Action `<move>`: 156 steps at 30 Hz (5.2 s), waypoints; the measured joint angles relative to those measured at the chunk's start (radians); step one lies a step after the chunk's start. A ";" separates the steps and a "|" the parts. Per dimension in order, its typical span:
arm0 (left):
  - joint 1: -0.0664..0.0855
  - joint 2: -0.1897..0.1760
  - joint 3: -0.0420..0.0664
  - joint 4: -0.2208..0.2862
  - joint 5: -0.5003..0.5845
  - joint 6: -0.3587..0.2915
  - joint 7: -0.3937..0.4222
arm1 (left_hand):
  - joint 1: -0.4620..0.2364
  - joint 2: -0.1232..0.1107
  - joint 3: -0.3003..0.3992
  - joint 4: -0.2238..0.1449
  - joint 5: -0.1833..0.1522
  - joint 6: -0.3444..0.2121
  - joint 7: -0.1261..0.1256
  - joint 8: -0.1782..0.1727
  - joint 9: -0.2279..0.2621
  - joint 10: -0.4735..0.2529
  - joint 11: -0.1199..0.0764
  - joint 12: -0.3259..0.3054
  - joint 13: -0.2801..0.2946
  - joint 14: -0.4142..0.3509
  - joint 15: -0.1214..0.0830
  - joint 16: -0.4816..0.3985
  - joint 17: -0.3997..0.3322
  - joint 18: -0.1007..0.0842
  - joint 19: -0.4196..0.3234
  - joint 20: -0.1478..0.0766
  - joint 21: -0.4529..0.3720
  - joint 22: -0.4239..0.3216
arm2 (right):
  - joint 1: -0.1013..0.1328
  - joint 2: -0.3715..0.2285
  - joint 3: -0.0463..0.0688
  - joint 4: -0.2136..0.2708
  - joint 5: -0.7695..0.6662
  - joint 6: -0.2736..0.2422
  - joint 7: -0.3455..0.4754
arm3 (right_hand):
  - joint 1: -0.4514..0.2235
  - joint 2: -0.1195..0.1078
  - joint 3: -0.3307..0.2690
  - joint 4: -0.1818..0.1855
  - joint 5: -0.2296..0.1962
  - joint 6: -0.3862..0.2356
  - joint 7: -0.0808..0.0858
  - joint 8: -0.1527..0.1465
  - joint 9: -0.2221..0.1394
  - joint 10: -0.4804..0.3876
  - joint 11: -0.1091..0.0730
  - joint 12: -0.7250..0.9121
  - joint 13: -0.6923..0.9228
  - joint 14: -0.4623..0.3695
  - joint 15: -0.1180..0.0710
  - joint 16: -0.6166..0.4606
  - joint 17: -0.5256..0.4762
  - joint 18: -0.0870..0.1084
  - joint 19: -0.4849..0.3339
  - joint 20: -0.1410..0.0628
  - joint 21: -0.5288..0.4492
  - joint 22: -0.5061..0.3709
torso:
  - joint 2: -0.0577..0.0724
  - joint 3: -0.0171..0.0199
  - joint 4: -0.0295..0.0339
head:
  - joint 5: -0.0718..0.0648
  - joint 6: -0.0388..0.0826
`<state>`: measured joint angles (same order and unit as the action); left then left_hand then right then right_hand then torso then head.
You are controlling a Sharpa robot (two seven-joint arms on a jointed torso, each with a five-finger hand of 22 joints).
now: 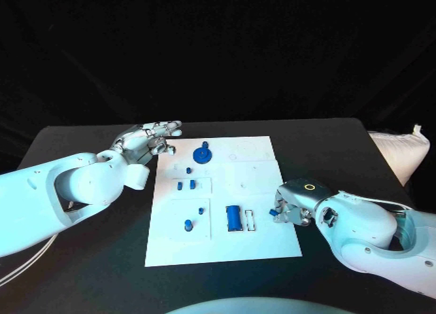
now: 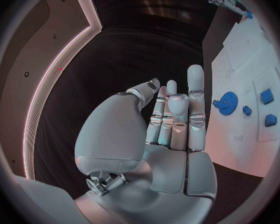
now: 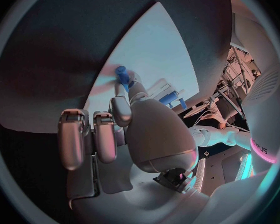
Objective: Assemble the parts on the task board
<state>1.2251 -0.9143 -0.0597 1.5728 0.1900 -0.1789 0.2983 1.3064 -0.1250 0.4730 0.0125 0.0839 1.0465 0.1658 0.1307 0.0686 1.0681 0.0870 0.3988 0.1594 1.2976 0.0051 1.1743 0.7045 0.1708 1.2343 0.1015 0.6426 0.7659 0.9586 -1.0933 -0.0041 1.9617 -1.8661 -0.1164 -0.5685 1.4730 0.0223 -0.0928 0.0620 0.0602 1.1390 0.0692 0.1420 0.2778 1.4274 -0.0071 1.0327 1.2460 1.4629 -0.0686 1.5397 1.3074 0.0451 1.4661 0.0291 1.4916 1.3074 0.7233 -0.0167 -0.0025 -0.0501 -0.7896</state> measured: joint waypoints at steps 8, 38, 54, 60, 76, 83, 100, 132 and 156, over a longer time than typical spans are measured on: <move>0.000 -0.001 0.000 0.001 0.000 0.000 0.000 | 0.005 0.005 0.003 -0.003 0.000 0.000 0.000 0.000 0.000 0.000 0.000 0.000 0.000 0.000 0.000 0.000 -0.001 0.000 0.000 0.000 0.000 0.000 | -0.002 0.005 -0.001 0.000 -0.002 -0.012 -0.001 | -0.011 0.011 0.079 0.008 0.109 0.008 -0.001 -0.023 -0.024 0.000 0.000 -0.009 0.000 0.005 -0.005 0.004 0.000 -0.011 0.000 0.000 0.004 0.000 | 0.000 -0.0002 0.0007 | 0.001 -0.001; 0.000 -0.003 0.000 0.010 -0.005 0.000 0.001 | 0.005 0.005 0.003 -0.003 0.000 0.000 0.000 0.004 0.000 0.000 0.000 0.000 0.000 0.000 0.000 0.000 -0.003 0.000 0.000 0.000 0.000 0.000 | -0.013 0.008 -0.009 0.051 0.438 -0.322 -0.027 | -0.180 -0.076 0.300 0.045 0.144 0.041 -0.009 -0.035 -0.021 0.022 -0.007 0.015 0.024 0.009 -0.009 0.012 0.000 -0.009 0.000 0.000 0.008 0.000 | 0.000 0.0003 0.0000 | 0.009 -0.005; 0.000 -0.003 0.000 0.013 -0.006 0.000 0.001 | 0.005 0.005 0.003 -0.003 0.000 0.000 0.000 0.004 0.000 0.000 0.000 0.004 0.000 0.000 0.000 0.000 -0.002 0.000 0.000 0.000 0.000 0.000 | -0.012 0.058 -0.010 0.023 0.521 -0.317 -0.036 | -0.269 -0.089 0.246 0.104 0.217 0.065 -0.015 -0.030 -0.012 0.033 -0.018 0.031 0.046 0.004 -0.014 0.020 0.000 -0.009 0.000 0.000 0.019 0.000 | 0.001 0.0005 -0.0003 | 0.013 -0.007; 0.000 -0.002 0.000 0.014 -0.007 0.000 0.001 | 0.005 0.005 0.003 -0.003 0.000 0.000 0.000 0.004 0.000 0.000 0.000 0.004 0.000 0.000 0.000 0.000 -0.002 0.000 0.000 0.000 0.000 0.000 | -0.013 0.073 -0.010 0.011 0.523 -0.310 -0.038 | -0.273 -0.085 0.246 0.104 0.221 0.066 -0.016 -0.030 -0.012 0.033 -0.018 0.031 0.044 0.004 -0.014 0.020 0.000 -0.009 0.000 0.000 0.019 0.000 | 0.001 0.0005 0.0000 | 0.014 -0.007; 0.000 -0.003 0.000 0.015 -0.007 0.000 0.001 | 0.005 0.005 0.003 -0.003 0.000 0.000 0.000 0.004 0.000 0.000 0.000 0.004 0.000 0.000 0.000 0.000 -0.002 0.000 0.000 0.000 0.000 0.000 | -0.011 0.091 -0.008 -0.010 0.506 -0.269 -0.047 | -0.302 -0.090 0.219 0.131 0.201 0.069 -0.019 -0.030 -0.003 0.033 -0.018 0.022 0.040 0.004 -0.014 0.020 0.000 -0.008 0.000 -0.008 0.019 0.000 | 0.000 0.0009 -0.0008 | 0.019 -0.010; 0.000 -0.003 0.000 0.016 -0.007 0.000 0.001 | 0.005 0.005 0.003 -0.003 0.000 0.000 0.000 0.004 0.000 0.000 0.000 0.004 0.000 0.000 0.000 0.000 -0.002 0.000 0.000 0.000 0.000 0.000 | -0.010 0.092 -0.008 -0.010 0.494 -0.260 -0.048 | -0.359 -0.083 0.161 0.183 0.195 0.075 -0.018 -0.030 0.007 0.033 -0.018 0.018 0.039 0.004 -0.014 0.020 0.000 -0.008 0.000 -0.008 0.025 0.000 | 0.000 0.0011 -0.0011 | 0.019 -0.011; 0.000 -0.004 0.000 0.016 -0.007 0.000 0.001 | 0.005 0.005 0.000 -0.006 0.000 -0.003 -0.004 0.004 0.000 -0.005 -0.001 0.004 0.000 0.000 0.000 0.000 -0.008 0.000 0.000 0.000 0.000 0.000 | -0.013 0.093 -0.010 -0.007 0.466 -0.261 -0.049 | -0.241 0.030 0.229 0.124 0.128 0.115 -0.041 0.005 0.047 0.035 -0.033 0.111 0.061 0.003 -0.035 0.027 0.000 -0.023 0.000 -0.022 0.050 0.001 | 0.001 0.0012 -0.0002 | 0.017 -0.010; 0.000 -0.005 0.000 0.015 -0.008 0.000 -0.001 | 0.005 0.005 0.003 -0.008 0.000 -0.003 -0.004 0.004 0.000 -0.007 0.000 0.008 0.001 0.000 0.000 0.000 -0.011 0.000 0.000 0.000 -0.004 0.000 | -0.014 0.030 -0.009 0.034 0.479 -0.212 -0.016 | -0.264 -0.073 0.077 0.140 0.041 0.108 -0.041 0.020 0.078 0.038 -0.038 0.095 0.069 0.000 -0.039 0.027 0.000 -0.023 0.000 -0.022 0.050 0.000 | 0.000 0.0018 -0.0020 | 0.013 -0.009; 0.000 -0.005 0.000 0.013 -0.008 0.001 -0.002 | 0.005 0.005 0.003 -0.008 0.000 -0.003 -0.004 0.004 0.000 -0.007 0.000 0.008 0.000 0.000 0.000 0.000 -0.011 0.000 0.000 0.000 -0.004 0.000 | -0.013 0.077 -0.005 -0.028 0.477 -0.165 -0.008 | -0.244 -0.040 0.065 0.130 0.038 0.108 -0.041 0.034 0.089 0.033 -0.032 0.092 0.067 0.000 -0.038 0.027 0.000 -0.023 0.000 -0.022 0.050 0.000 | 0.001 0.0011 -0.0001 | 0.014 -0.014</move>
<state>1.2251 -0.9191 -0.0599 1.5859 0.1822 -0.1779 0.2965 1.3117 -0.1198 0.4757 0.0042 0.0839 1.0430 0.1622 0.1346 0.0686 1.0614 0.0873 0.4067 0.1599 1.2977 0.0051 1.1743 0.6939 0.1708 1.2343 0.1016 0.6389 0.7663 0.9461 -1.0159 -0.0093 1.9332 -1.3886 -0.2810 -0.5760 1.2292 -0.0180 -0.0281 0.1917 0.0982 1.2470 0.0285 0.1755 0.3672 1.4600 -0.0391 1.1250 1.3130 1.4629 -0.1068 1.5667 1.3075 0.0219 1.4662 0.0072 1.5413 1.3074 0.7243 -0.0156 -0.0026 -0.0362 -0.8037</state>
